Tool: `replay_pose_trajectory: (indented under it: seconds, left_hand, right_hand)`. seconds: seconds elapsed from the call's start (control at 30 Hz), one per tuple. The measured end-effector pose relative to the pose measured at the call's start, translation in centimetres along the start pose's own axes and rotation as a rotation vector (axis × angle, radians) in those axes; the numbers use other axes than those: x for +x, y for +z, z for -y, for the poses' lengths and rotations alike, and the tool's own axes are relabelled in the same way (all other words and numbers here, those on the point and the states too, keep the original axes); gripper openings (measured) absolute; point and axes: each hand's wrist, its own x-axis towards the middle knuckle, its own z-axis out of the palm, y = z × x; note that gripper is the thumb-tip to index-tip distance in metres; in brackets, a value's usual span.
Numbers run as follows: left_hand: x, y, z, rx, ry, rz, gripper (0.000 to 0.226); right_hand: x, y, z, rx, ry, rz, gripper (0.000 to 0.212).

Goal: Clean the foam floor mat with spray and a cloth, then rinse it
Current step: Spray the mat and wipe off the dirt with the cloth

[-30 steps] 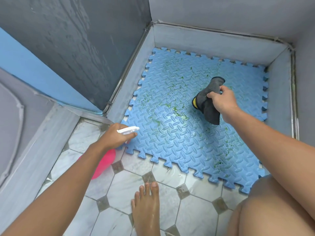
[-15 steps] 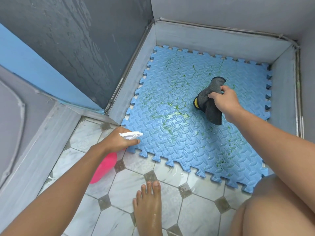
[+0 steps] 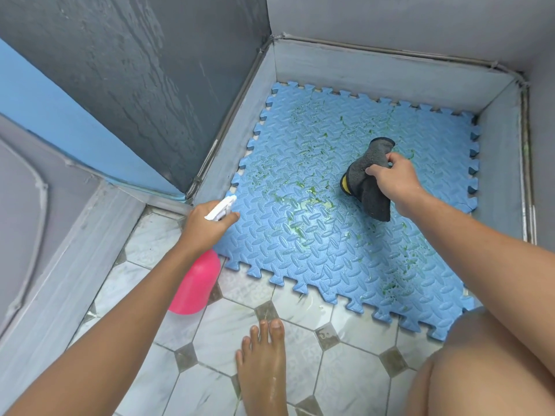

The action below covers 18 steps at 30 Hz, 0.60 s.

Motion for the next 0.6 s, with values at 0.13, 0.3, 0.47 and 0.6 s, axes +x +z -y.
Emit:
replay_pose_trajectory:
  seconds: [0.13, 0.3, 0.47, 0.6]
  left_hand:
    - [0.5, 0.2, -1.0, 0.050, -0.068, -0.082, 0.037]
    - [0.5, 0.8, -1.9, 0.000, -0.134, -0.112, 0.038]
    - [0.9, 0.8, -2.2, 0.050, -0.051, -0.130, 0.039]
    - [1.1, 0.7, -1.5, -0.003, -0.174, -0.141, 0.052]
  right_hand:
    - [0.0, 0.1, -0.2, -0.029, -0.013, -0.006, 0.022]
    - [0.1, 0.2, -0.3, -0.034, -0.018, 0.007, 0.022]
    - [0.2, 0.3, -0.4, -0.011, -0.007, 0.016, 0.021]
    - [0.3, 0.4, -0.5, -0.011, -0.015, 0.020, 0.020]
